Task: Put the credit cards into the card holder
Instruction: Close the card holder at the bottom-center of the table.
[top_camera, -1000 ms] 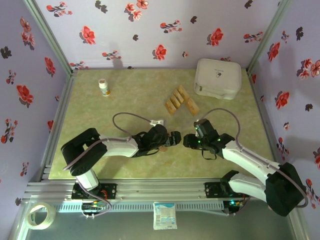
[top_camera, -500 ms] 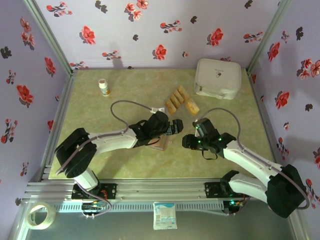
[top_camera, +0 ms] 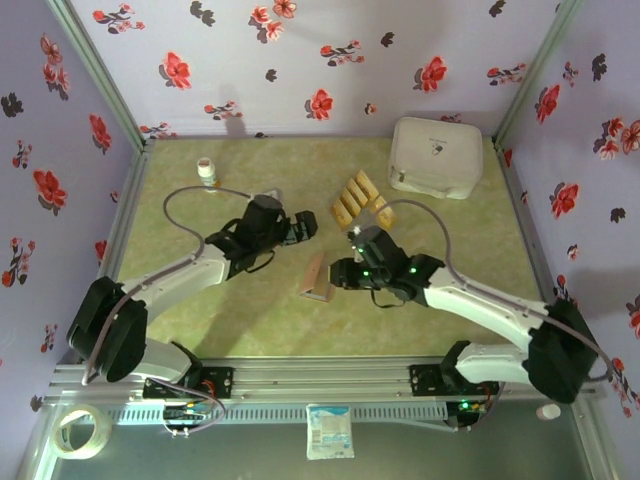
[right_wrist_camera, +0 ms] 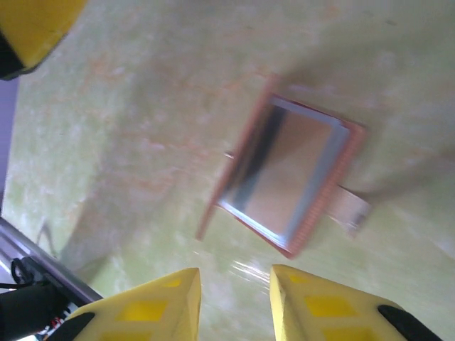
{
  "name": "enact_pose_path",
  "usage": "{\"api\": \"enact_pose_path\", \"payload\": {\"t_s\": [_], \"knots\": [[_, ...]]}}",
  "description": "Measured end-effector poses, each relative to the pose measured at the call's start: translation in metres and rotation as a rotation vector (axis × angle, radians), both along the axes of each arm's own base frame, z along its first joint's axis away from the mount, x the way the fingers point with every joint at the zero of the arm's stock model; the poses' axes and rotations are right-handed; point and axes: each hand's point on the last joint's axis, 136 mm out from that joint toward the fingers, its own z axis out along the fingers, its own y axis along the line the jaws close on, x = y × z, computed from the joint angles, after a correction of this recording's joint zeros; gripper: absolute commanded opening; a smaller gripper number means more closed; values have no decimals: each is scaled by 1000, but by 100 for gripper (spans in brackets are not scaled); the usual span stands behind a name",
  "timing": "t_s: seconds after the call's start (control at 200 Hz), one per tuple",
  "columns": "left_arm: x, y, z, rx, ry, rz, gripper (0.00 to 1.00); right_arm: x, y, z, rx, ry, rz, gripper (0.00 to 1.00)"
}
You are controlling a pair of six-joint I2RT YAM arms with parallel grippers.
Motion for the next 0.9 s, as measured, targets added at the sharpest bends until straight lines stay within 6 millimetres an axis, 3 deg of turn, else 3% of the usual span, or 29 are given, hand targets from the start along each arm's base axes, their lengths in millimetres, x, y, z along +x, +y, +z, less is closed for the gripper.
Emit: {"api": "enact_pose_path", "payload": {"t_s": [0.19, 0.34, 0.54, 0.9], "knots": [[-1, 33, -25, 55, 55, 28, 100, 11, 47, 6, 6, -13, 55, 22], [-7, 48, -43, 81, 99, 33, 100, 18, 66, -10, -26, 0, 74, 14], [-8, 57, -49, 93, 110, 34, 100, 18, 57, -36, -87, 19, 58, 4], [-13, 53, -49, 122, 115, -36, 100, -1, 21, -93, -187, 75, 28, 0]]}}
